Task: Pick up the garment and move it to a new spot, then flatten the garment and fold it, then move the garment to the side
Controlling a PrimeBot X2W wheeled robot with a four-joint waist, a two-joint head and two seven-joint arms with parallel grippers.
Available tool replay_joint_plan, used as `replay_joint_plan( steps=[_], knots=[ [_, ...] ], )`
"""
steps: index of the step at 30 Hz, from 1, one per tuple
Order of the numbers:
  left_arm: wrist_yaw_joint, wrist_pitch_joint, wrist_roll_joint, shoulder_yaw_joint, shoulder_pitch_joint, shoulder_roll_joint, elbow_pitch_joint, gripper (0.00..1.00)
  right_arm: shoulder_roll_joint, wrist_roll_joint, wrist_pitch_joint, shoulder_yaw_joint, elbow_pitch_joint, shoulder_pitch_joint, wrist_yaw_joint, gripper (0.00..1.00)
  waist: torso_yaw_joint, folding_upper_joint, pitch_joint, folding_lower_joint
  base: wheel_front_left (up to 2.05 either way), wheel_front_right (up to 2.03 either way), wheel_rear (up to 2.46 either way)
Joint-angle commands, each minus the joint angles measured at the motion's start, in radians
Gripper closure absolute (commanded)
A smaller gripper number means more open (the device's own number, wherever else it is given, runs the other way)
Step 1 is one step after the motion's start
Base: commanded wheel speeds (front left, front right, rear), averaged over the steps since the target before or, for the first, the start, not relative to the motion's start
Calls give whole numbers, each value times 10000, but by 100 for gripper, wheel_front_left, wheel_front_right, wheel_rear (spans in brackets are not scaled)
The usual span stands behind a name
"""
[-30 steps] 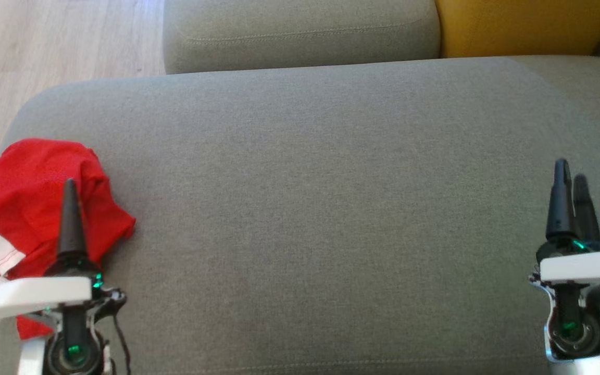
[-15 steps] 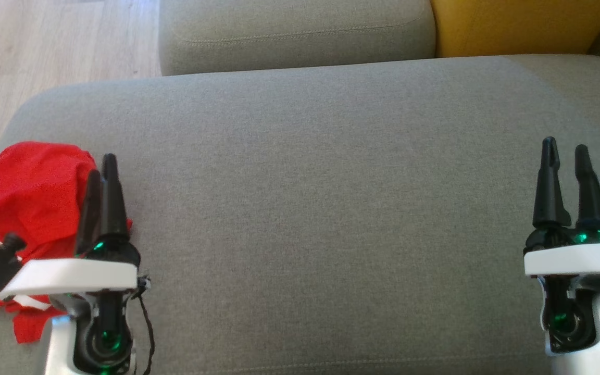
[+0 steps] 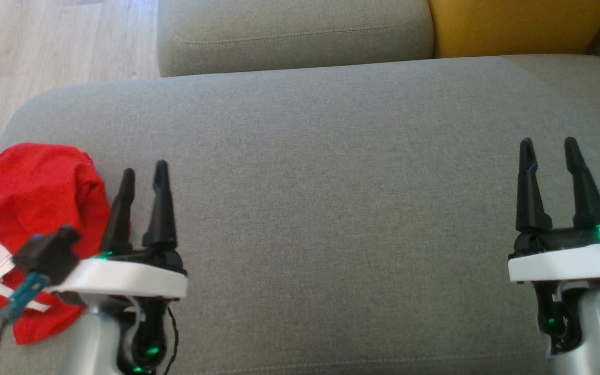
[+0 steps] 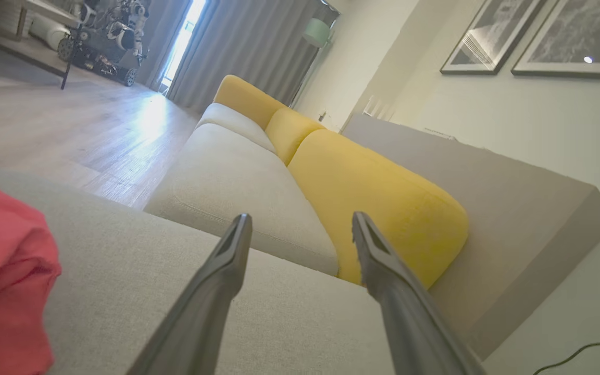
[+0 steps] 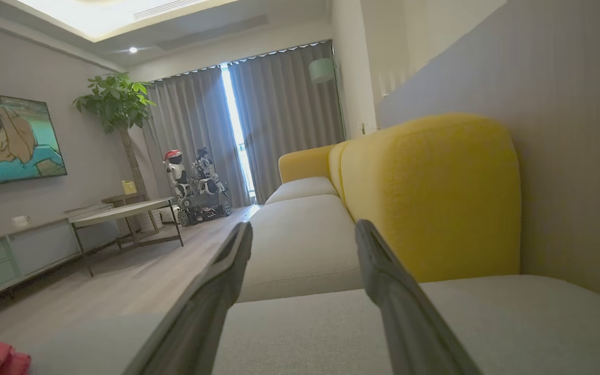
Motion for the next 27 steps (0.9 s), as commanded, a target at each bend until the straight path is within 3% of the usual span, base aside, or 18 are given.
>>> replay_joint_plan(
  steps=[1,9,27],
  knots=[
    [98,-158,820,14,-647,142,-300,0,-223,-588,-193,256,-470,-544,-5,0,-2,0,3,-1,0,0,0],
    [353,-392,2820,-624,-594,206,59,0,-152,-1954,-429,395,-231,-419,-6,0,-27,0,-19,-1,0,0,0],
    [1311,-919,5221,-1617,-681,477,473,0,86,-4685,-959,505,359,-320,-7,0,-44,0,-120,-1,0,0,0]
  ],
)
